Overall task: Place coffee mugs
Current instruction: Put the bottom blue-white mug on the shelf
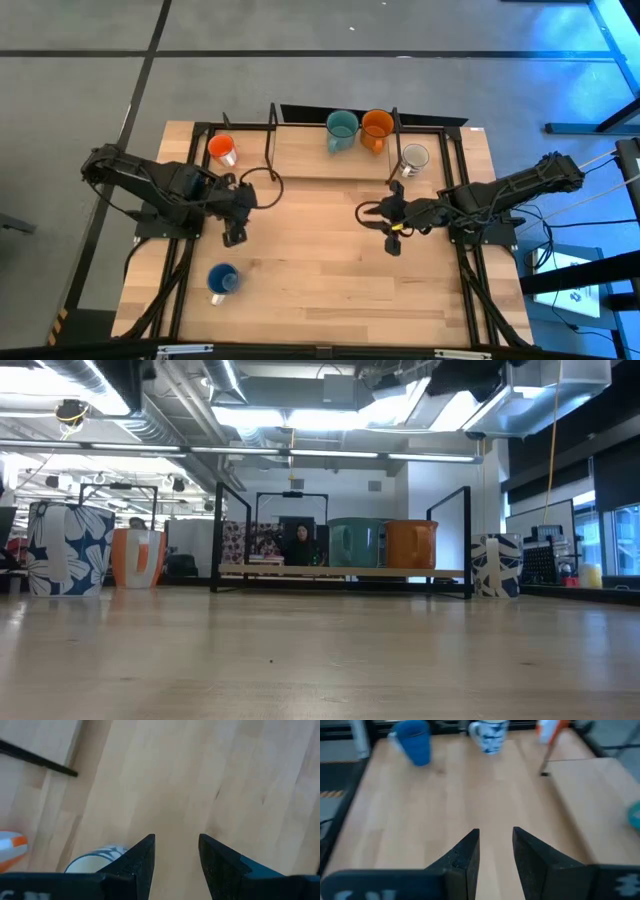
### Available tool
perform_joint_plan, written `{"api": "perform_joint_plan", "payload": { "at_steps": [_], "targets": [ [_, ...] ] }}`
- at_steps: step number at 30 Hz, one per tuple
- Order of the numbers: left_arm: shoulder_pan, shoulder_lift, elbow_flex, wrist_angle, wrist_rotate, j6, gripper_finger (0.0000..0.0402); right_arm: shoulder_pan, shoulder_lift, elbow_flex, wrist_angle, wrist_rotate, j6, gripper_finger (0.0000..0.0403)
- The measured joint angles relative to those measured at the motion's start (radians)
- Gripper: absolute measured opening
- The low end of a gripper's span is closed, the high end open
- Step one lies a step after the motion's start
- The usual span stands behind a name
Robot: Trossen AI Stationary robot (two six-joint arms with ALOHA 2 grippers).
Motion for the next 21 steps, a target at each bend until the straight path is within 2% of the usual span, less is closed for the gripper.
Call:
{"api": "perform_joint_plan", "payload": {
  "at_steps": [2, 5, 8, 15, 18, 21],
  "targets": [
    [0.029, -0.058, -0.059, 0.018, 0.018, 0.031, 0.0147, -0.018, 0.0, 0.0, -0.007, 0.015, 0.049, 0.0104],
    [0.078, -0.138, -0.142, 0.077, 0.107, 0.098, 0.0147, -0.045, 0.0, -0.001, -0.035, 0.01, 0.142, 0.0104],
    [0.127, -0.178, -0.185, 0.064, 0.161, 0.181, 0.0147, -0.051, 0.006, -0.008, -0.032, 0.024, 0.216, 0.0104],
    [0.267, -0.188, -0.194, 0.039, 0.156, 0.319, 0.0147, -0.048, 0.007, -0.07, -0.003, 0.043, 0.462, 0.0104],
    [0.337, -0.167, -0.2, 0.042, 0.152, 0.365, 0.0147, -0.048, 0.007, -0.089, -0.005, 0.014, 0.556, 0.0107],
    [0.405, -0.149, -0.204, 0.034, 0.153, 0.392, 0.0147, -0.047, 0.007, -0.108, -0.012, -0.04, 0.596, 0.0127]
  ]
}}
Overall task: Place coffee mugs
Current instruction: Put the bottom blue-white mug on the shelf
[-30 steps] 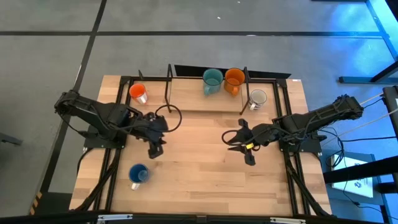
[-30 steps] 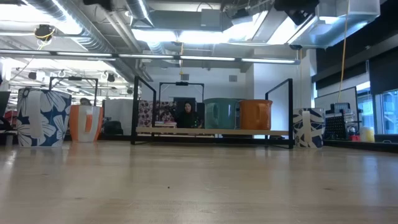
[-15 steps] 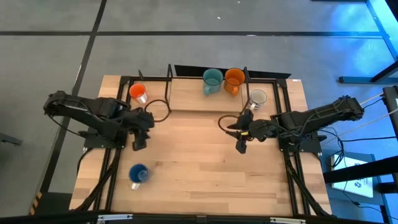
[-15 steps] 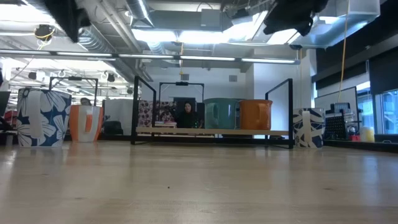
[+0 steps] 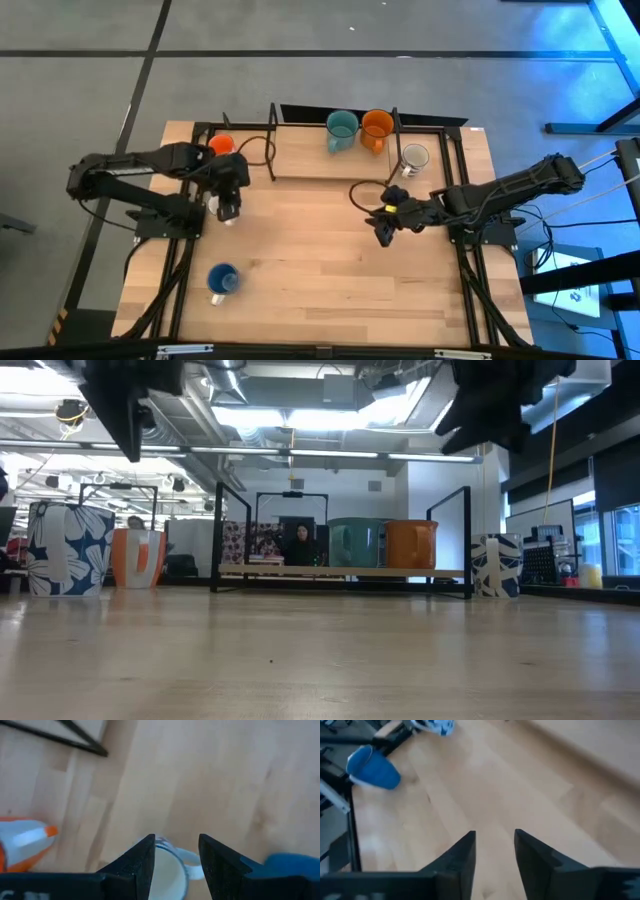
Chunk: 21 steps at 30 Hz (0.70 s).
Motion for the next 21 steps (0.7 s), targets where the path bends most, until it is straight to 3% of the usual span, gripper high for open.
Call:
{"api": "perform_joint_plan", "payload": {
  "at_steps": [4, 10, 15, 21],
  "targets": [
    [0.08, 0.006, 0.0, -0.053, 0.003, -0.004, 0.0147, 0.0, 0.0, -0.026, -0.006, -0.083, -0.001, 0.0176],
    [0.176, 0.005, -0.009, -0.186, -0.033, 0.002, 0.0147, 0.021, 0.0, -0.067, -0.007, -0.117, -0.067, 0.0226],
    [0.211, 0.005, -0.078, -0.186, -0.016, 0.017, 0.0147, 0.037, 0.0, -0.097, -0.013, -0.139, -0.105, 0.0231],
    [0.218, 0.005, -0.19, -0.073, -0.007, 0.03, 0.0147, 0.07, -0.001, -0.119, -0.004, -0.073, -0.117, 0.0224]
  ]
}}
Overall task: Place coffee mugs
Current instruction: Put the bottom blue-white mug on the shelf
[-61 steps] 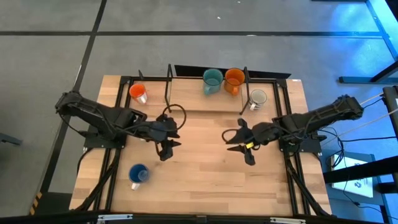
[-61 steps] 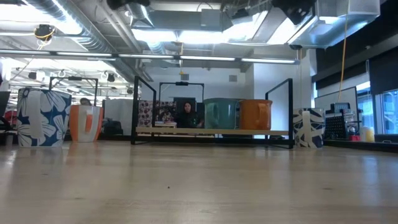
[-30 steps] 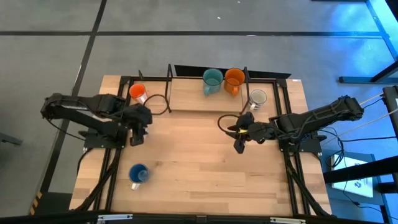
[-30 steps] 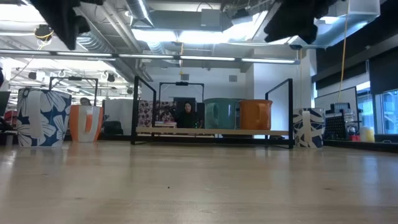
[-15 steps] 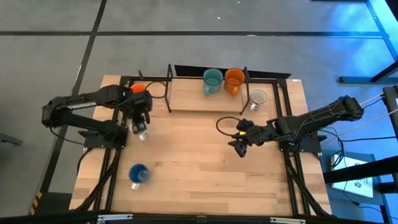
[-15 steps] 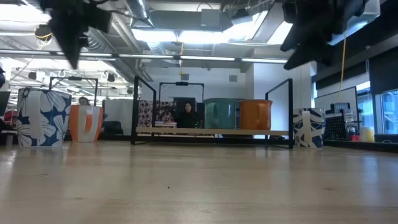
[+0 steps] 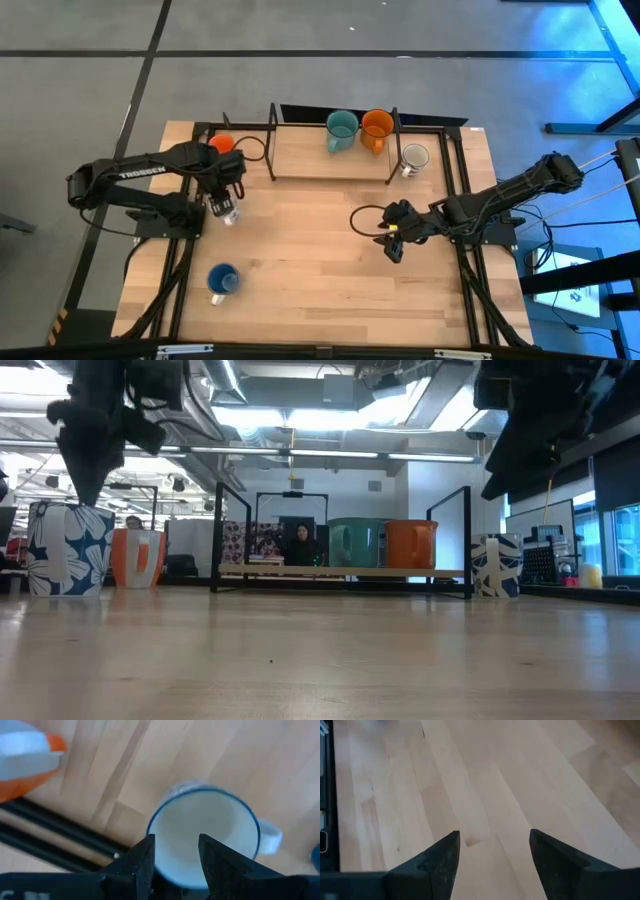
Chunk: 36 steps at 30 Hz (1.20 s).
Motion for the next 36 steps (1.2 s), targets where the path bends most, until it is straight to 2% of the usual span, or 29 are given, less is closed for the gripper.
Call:
{"api": "perform_joint_plan", "payload": {
  "at_steps": [3, 8, 16, 18, 22, 24, 31, 36],
  "targets": [
    [0.0, 0.005, -0.039, 0.062, 0.004, 0.001, 0.0147, 0.004, 0.0, -0.009, 0.002, 0.011, 0.008, 0.0223],
    [0.0, 0.031, -0.069, 0.072, -0.046, 0.005, 0.0147, 0.004, 0.0, -0.018, -0.002, 0.011, 0.01, 0.0223],
    [0.0, 0.032, -0.04, 0.056, 0.037, -0.008, 0.0147, 0.003, 0.0, -0.018, 0.005, 0.003, 0.012, 0.0222],
    [0.0, 0.031, 0.001, 0.028, 0.008, -0.011, 0.0147, 0.003, 0.0, -0.018, 0.005, 0.003, 0.012, 0.0222],
    [0.004, 0.031, 0.049, 0.003, -0.127, -0.013, 0.0147, 0.002, 0.0, -0.018, 0.005, 0.003, 0.012, 0.0222],
    [0.027, 0.031, 0.046, 0.002, -0.144, 0.019, 0.0147, 0.0, 0.0, -0.018, 0.006, 0.003, 0.012, 0.0222],
    [0.124, 0.063, -0.046, 0.052, -0.093, 0.09, 0.0147, 0.001, 0.0, -0.018, 0.007, 0.004, 0.012, 0.0222],
    [0.149, 0.089, -0.078, 0.099, 0.003, 0.155, 0.0147, 0.001, 0.0, -0.018, 0.008, 0.005, 0.012, 0.0222]
  ]
}}
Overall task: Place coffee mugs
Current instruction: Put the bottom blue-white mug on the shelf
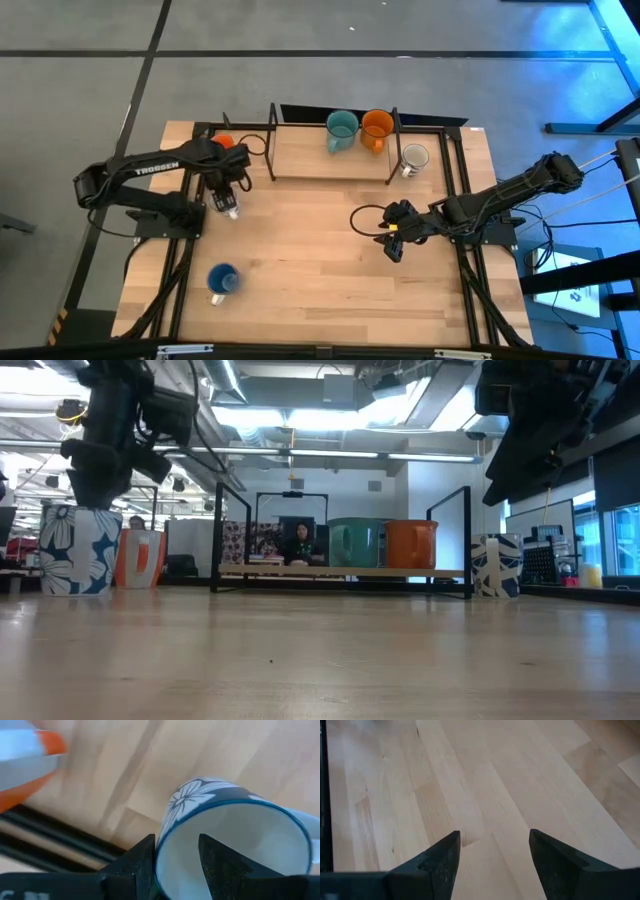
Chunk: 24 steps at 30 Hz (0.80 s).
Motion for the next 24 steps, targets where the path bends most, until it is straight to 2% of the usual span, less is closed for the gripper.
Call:
{"api": "perform_joint_plan", "payload": {
  "at_steps": [5, 13, 19, 24],
  "targets": [
    [0.006, 0.025, -0.009, 0.038, 0.011, 0.032, 0.0133, 0.0, 0.0, 0.0, 0.0, 0.001, 0.0, 0.0222],
    [0.006, 0.06, -0.008, 0.05, 0.046, 0.093, 0.0019, 0.0, 0.0, 0.001, -0.001, 0.009, 0.0, 0.0222],
    [-0.02, 0.062, 0.01, 0.058, 0.044, 0.098, 0.0018, 0.0, 0.0, 0.001, -0.003, 0.01, -0.003, 0.0222],
    [-0.096, 0.061, 0.109, 0.035, 0.047, 0.082, 0.0018, 0.0, 0.0, 0.001, -0.003, 0.009, -0.02, 0.0222]
  ]
}}
